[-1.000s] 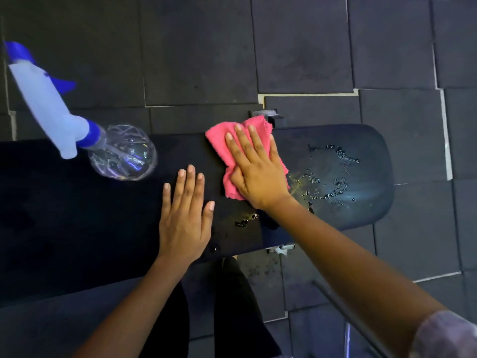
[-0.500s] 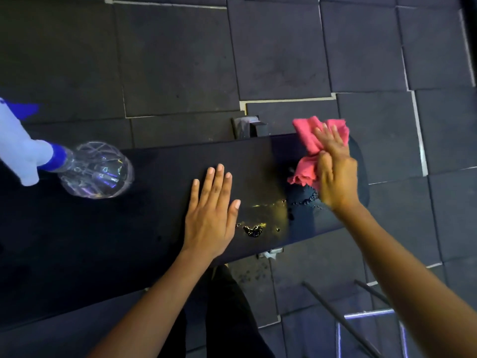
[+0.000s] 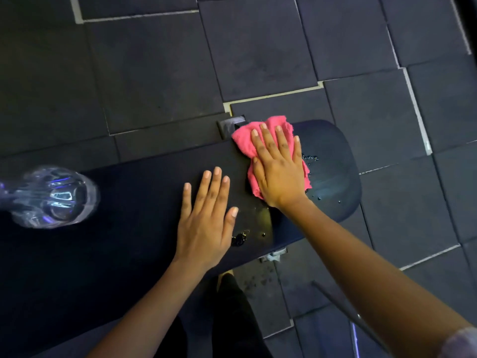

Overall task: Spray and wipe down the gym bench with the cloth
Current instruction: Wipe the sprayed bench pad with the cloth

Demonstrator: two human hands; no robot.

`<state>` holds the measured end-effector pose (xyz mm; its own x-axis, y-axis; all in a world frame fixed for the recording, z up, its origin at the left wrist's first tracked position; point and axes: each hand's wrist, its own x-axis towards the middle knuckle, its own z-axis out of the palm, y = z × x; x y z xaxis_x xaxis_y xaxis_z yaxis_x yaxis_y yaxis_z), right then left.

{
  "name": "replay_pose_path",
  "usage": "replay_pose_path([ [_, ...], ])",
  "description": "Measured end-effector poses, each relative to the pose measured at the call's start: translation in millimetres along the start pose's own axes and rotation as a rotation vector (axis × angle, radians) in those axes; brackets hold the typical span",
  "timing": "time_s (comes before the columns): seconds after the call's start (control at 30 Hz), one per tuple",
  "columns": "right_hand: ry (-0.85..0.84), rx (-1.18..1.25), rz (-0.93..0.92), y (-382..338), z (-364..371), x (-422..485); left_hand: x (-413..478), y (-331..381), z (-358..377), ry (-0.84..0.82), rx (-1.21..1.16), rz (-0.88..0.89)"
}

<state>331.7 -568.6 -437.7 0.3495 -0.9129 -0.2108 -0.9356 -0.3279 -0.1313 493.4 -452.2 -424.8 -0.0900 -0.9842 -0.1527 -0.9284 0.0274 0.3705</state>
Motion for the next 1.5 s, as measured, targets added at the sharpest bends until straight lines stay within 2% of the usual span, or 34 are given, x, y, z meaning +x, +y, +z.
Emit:
replay_pose_path([
  [0.1, 0.009, 0.011, 0.051, 32.0, -7.8, 14.7, 14.8, 9.7, 4.8, -0.040, 0.010, 0.016],
  [0.3, 0.059, 0.050, 0.298, 81.8, -10.7, -12.5, 21.1, 14.3, 12.9, -0.079, 0.085, 0.015],
  [0.5, 0.113, 0.140, 0.503, 60.8, 1.4, -82.2, 22.1, 15.5, 17.2, -0.065, 0.120, 0.010],
  [0.7, 0.089, 0.154, 0.289, 2.5, 16.4, -108.0, 21.4, 15.9, 20.4, -0.054, 0.134, 0.004],
  [0.87, 0.068, 0.055, 0.075, 38.3, -4.0, -48.5, 22.0, 16.2, 19.1, -0.060, 0.128, 0.004],
  [0.93, 0.064, 0.033, 0.107, 60.7, -9.2, -32.1, 21.6, 15.2, 18.6, -0.060, 0.125, 0.006],
  [1.03, 0.074, 0.048, 0.268, 90.7, -9.8, -32.8, 20.8, 14.7, 17.9, -0.059, 0.132, 0.006],
  [1.2, 0.140, 0.078, 0.484, 95.1, -0.7, -90.9, 20.9, 14.1, 20.2, -0.052, 0.144, 0.007],
  [1.33, 0.204, 0.123, 0.446, 49.8, 14.0, -118.3, 21.8, 15.2, 20.9, -0.055, 0.143, 0.008],
  [1.5, 0.230, 0.141, 0.323, 33.4, 14.0, -85.1, 21.2, 14.4, 18.4, -0.067, 0.137, 0.013],
])
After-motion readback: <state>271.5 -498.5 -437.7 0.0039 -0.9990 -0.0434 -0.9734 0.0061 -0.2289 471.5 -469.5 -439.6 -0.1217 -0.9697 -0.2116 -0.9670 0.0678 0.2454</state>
